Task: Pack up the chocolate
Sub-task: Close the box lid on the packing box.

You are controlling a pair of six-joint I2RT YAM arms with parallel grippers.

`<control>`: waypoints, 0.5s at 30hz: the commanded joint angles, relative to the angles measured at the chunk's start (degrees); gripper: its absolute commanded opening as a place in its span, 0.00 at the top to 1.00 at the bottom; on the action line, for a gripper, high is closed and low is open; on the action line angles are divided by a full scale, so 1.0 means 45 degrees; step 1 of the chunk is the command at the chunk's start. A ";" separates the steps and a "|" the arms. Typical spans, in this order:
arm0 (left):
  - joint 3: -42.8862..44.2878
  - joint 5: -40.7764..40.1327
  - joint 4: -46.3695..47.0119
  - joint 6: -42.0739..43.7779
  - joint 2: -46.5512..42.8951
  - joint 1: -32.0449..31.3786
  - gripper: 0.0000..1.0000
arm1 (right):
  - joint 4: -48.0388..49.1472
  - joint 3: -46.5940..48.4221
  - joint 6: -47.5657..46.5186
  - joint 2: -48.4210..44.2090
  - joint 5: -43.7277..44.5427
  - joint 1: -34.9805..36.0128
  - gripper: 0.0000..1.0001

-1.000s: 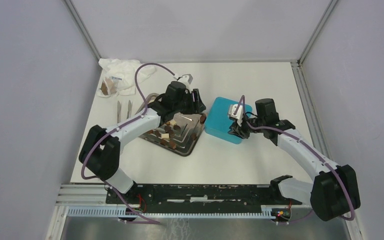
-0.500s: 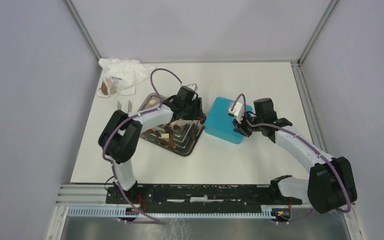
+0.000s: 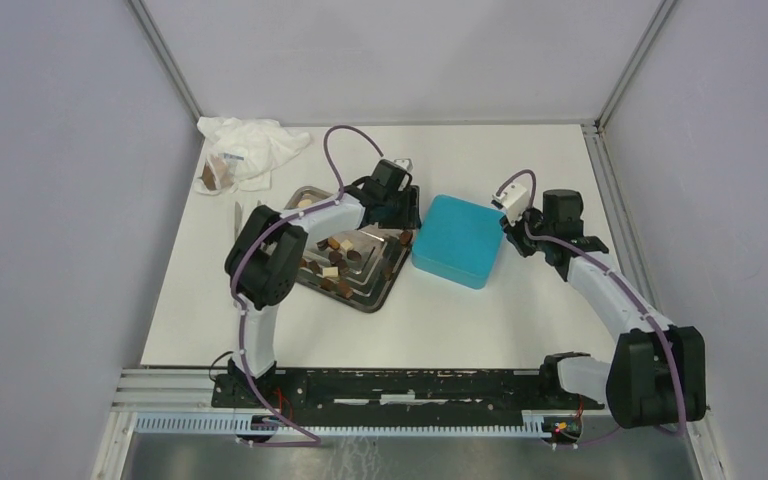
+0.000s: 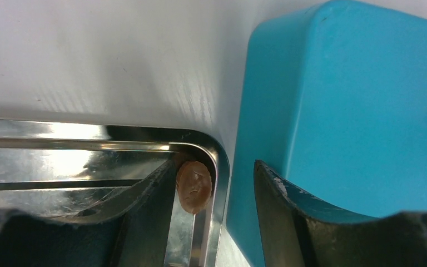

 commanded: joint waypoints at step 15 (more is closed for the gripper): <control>0.1089 0.0780 -0.0485 0.0499 0.0719 -0.0973 0.40 | 0.0213 0.0478 0.0032 0.1274 0.4014 -0.1000 0.75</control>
